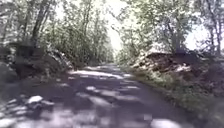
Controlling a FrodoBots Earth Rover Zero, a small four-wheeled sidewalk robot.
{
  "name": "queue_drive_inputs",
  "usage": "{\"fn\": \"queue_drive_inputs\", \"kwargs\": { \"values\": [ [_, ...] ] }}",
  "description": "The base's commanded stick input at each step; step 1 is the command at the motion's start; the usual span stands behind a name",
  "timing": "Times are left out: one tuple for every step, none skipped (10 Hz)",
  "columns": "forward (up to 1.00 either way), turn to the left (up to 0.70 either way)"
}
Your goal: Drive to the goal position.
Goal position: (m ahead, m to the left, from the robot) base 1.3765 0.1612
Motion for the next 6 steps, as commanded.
{"fn": "queue_drive_inputs", "kwargs": {
  "values": [
    [0.45,0.0],
    [0.45,0.0],
    [0.45,0.0],
    [0.45,0.0],
    [0.45,0.0],
    [0.45,0.0]
  ]
}}
